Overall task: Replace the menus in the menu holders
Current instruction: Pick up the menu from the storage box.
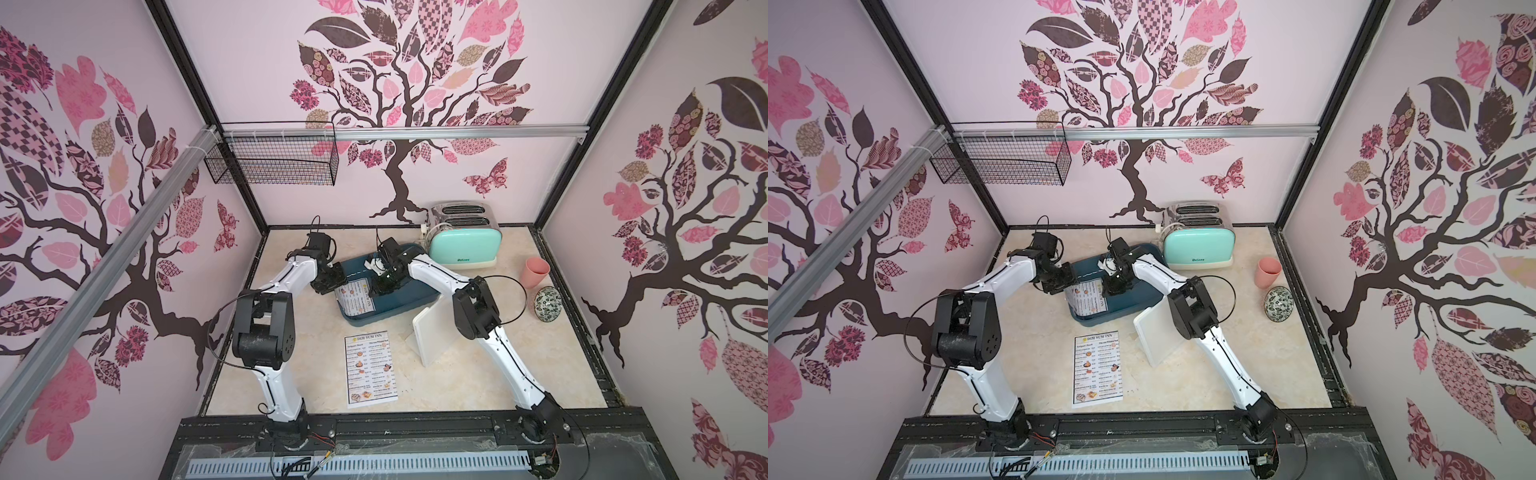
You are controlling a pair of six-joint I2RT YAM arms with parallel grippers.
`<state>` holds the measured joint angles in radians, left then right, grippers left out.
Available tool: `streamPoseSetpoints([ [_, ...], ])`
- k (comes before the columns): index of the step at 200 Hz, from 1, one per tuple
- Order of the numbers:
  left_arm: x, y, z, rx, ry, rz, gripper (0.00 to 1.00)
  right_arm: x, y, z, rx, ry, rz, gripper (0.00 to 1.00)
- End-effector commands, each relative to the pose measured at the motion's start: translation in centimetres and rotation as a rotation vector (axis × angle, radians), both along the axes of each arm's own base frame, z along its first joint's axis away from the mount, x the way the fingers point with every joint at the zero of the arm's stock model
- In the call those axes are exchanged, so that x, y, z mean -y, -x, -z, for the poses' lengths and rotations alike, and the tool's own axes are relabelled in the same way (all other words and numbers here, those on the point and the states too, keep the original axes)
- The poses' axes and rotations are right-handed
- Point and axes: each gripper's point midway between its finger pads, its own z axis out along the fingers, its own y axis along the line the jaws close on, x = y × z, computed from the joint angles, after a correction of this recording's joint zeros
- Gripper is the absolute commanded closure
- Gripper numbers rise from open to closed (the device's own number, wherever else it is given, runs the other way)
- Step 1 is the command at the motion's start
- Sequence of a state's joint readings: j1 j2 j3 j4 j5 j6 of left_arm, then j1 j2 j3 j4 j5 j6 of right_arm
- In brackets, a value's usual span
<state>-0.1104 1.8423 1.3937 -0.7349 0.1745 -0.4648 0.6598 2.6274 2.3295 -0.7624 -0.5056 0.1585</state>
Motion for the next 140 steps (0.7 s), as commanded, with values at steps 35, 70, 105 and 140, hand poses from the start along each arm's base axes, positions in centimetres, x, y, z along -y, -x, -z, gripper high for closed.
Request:
streamPoseSetpoints([
  [35,-0.7,-0.6,-3.6,0.078,-0.054,-0.009,0.50,3.3,2.4,6.5,-0.117,0.196,0.019,0.85],
  [70,-0.7,-0.6,-3.7,0.075,-0.054,-0.018,0.63,3.3,2.3,6.4,-0.114,0.194,0.018,0.85],
  [105,-1.1,-0.5,-3.6,0.067,-0.076,-0.025,0.81,3.3,2.4,6.3,-0.116,0.194,0.020,0.85],
  [140,-1.7,-0.5,-4.0,0.071,-0.106,-0.039,1.00,3.1,1.7,5.3,-0.098,0.182,0.039,0.80],
])
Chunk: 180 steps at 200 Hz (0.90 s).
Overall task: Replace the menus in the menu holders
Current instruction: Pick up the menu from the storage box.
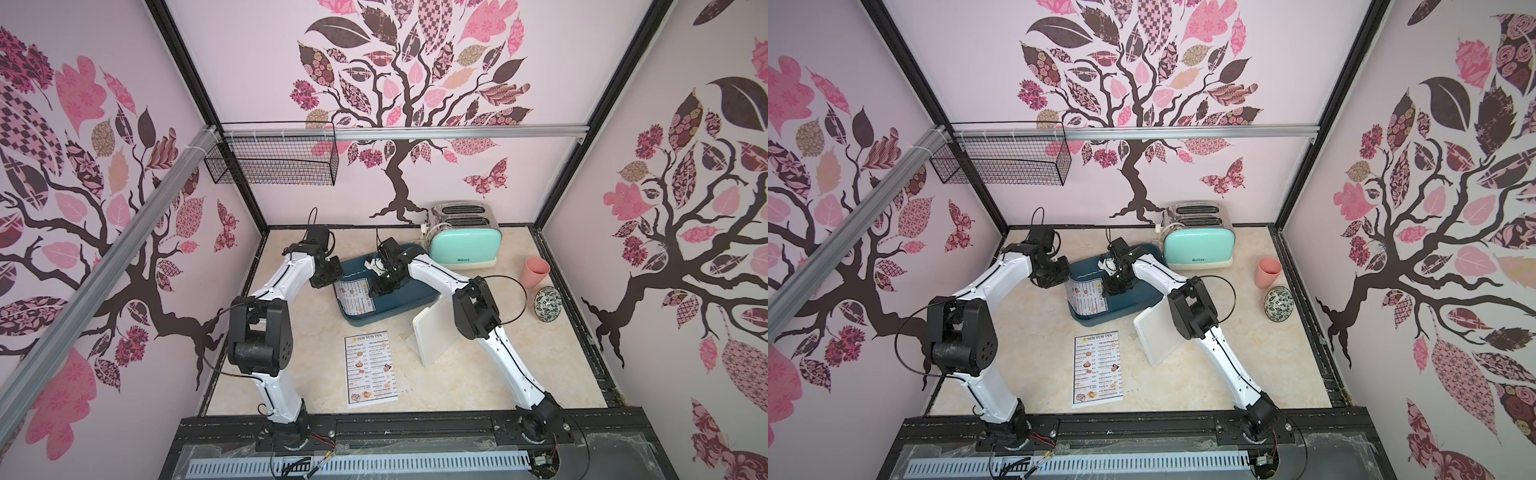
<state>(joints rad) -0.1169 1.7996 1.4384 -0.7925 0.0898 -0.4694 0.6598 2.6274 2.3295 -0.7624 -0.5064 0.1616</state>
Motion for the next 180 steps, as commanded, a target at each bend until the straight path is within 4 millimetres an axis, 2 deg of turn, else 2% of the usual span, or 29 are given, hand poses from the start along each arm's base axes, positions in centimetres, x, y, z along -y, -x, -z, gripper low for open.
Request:
streamPoseSetpoints([
  [1,-0.5,-0.4,-1.5,0.033,-0.034,-0.007,1.00,3.1,1.6,5.2,-0.095,0.182,0.037,0.79],
  [15,-0.5,-0.6,-2.1,0.048,-0.034,-0.009,1.00,3.0,0.8,3.6,-0.066,0.167,0.057,0.73],
  [24,-0.5,-0.7,-2.6,0.061,-0.030,-0.014,1.00,3.2,-0.1,2.1,-0.036,0.158,0.079,0.63],
  [45,-0.4,-1.0,-4.4,0.105,-0.009,-0.032,1.00,4.1,-2.7,-2.7,0.052,0.127,0.153,0.46],
  [63,-0.2,-1.0,-6.9,0.165,0.022,-0.048,1.00,5.7,-4.9,-7.8,0.139,0.095,0.237,0.36],
  [66,-0.1,-1.1,-7.4,0.177,0.030,-0.049,1.00,5.9,-5.2,-9.9,0.170,0.074,0.253,0.35],
  [74,0.1,-1.1,-8.8,0.214,0.050,-0.053,1.00,6.8,-5.8,-12.6,0.213,0.050,0.294,0.32],
  [97,0.9,-0.8,-13.1,0.324,0.131,-0.064,1.00,9.1,-6.3,-19.6,0.315,-0.014,0.391,0.25],
  [124,1.8,-0.4,-18.0,0.466,0.248,-0.082,1.00,11.1,-4.4,-26.5,0.389,-0.104,0.477,0.18],
  [156,3.4,-0.3,-23.7,0.624,0.449,-0.097,1.00,13.1,-0.2,-31.0,0.352,-0.262,0.570,0.09],
  [165,4.0,-0.3,-25.3,0.661,0.528,-0.101,1.00,13.6,1.2,-32.7,0.336,-0.347,0.603,0.07],
  [180,4.9,-0.2,-27.3,0.696,0.650,-0.108,1.00,13.8,3.8,-34.3,0.285,-0.517,0.618,0.07],
])
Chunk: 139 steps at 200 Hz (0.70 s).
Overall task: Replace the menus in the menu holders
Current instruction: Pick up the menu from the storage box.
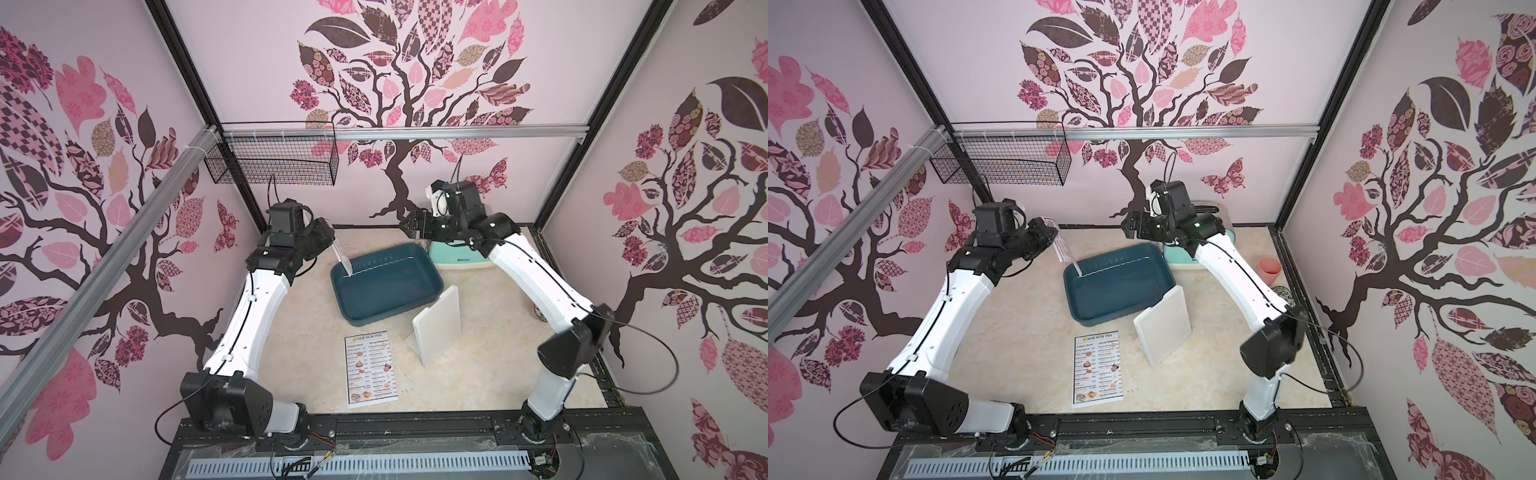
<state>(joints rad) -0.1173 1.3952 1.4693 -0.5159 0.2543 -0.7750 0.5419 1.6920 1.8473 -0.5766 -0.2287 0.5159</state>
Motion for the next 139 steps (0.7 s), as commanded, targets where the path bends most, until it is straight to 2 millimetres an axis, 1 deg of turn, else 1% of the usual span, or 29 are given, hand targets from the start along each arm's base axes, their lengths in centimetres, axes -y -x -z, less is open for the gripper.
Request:
streamPoseSetpoints([
  [1,2.1,-0.4,-4.1,0.110,0.233,0.045,1.00,-0.3,2.5,-1.3,-0.055,-0.253,0.011,0.07],
  [23,2.8,0.2,-5.9,0.141,0.322,0.063,1.00,0.2,5.4,-3.6,-0.098,-0.498,-0.002,0.04],
  [37,3.4,0.5,-6.7,0.151,0.377,0.069,1.00,0.2,6.7,-4.1,-0.177,-0.617,-0.007,0.01],
  [50,4.8,0.8,-7.4,0.165,0.443,0.093,1.00,0.0,7.5,-4.3,-0.278,-0.733,-0.012,0.00],
  [69,6.7,1.3,-8.3,0.177,0.504,0.136,1.00,0.0,8.1,-4.2,-0.404,-0.891,-0.004,0.00],
  [94,8.4,2.0,-8.1,0.157,0.529,0.171,1.00,0.3,8.3,-4.4,-0.472,-1.023,0.022,0.00],
  [120,9.2,2.4,-8.3,0.159,0.565,0.185,1.00,-0.9,8.6,-3.4,-0.571,-1.075,0.011,0.00],
  [139,9.6,2.7,-8.9,0.167,0.578,0.198,1.00,-1.8,8.7,-2.9,-0.609,-1.137,0.013,0.00],
])
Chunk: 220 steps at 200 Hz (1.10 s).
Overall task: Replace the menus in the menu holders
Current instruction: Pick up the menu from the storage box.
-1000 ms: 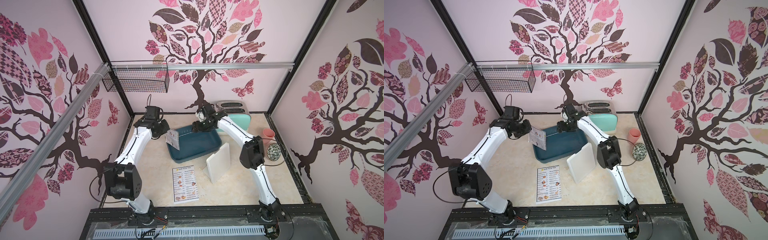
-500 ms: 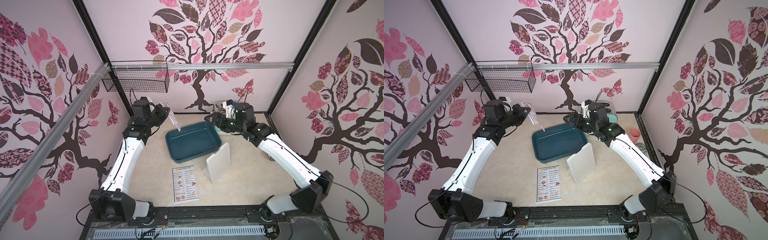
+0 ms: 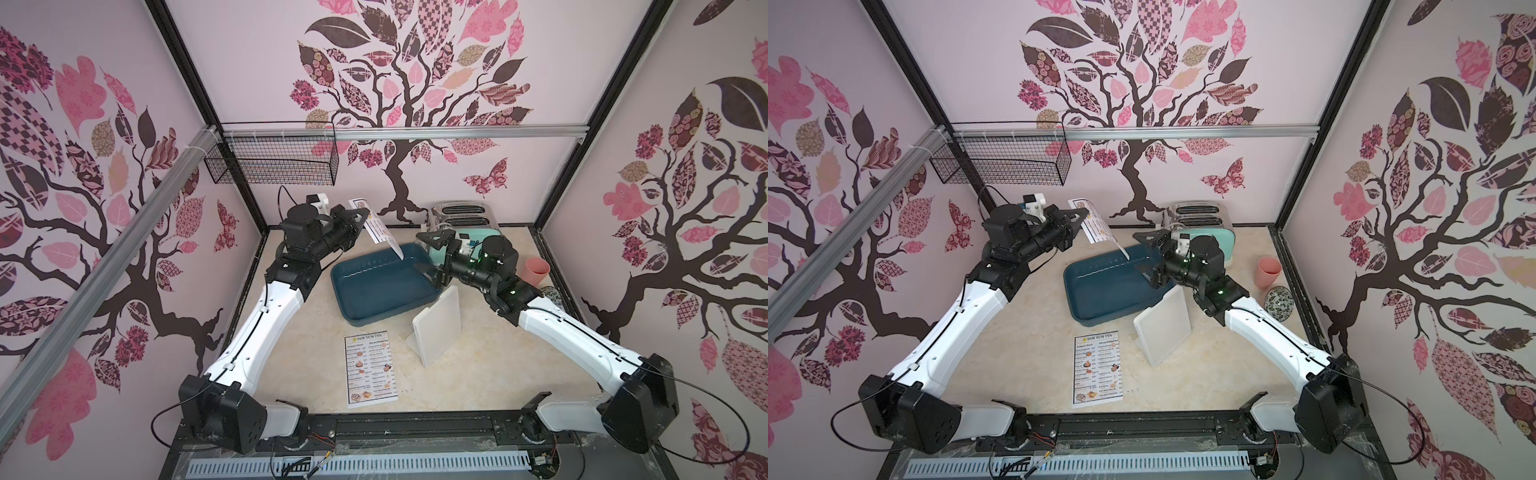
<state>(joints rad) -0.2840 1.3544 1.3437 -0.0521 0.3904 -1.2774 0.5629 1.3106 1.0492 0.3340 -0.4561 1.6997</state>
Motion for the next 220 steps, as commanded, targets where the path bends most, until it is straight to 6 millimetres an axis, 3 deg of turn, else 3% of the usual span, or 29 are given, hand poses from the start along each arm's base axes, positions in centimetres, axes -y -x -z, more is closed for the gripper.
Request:
streamPoseSetpoints([
  [1,0.3,0.9,-2.3,0.056,0.054,0.014,1.00,-1.3,0.8,-2.4,-0.030,-0.174,-0.031,0.00],
  [40,0.3,1.3,-3.0,0.065,0.069,0.018,1.00,-2.7,0.0,-3.0,-0.053,-0.292,-0.020,0.00],
  [138,0.3,2.8,-4.7,0.091,0.097,0.033,1.00,-3.3,-3.9,-4.0,-0.100,-0.479,0.048,0.03],
  [182,0.0,3.4,-4.6,0.089,0.107,0.029,1.00,-2.3,-5.0,-4.1,-0.079,-0.500,0.090,0.14],
  [220,-0.3,3.8,-4.4,0.083,0.106,0.020,1.00,-1.4,-6.0,-5.2,-0.019,-0.486,0.115,0.33],
])
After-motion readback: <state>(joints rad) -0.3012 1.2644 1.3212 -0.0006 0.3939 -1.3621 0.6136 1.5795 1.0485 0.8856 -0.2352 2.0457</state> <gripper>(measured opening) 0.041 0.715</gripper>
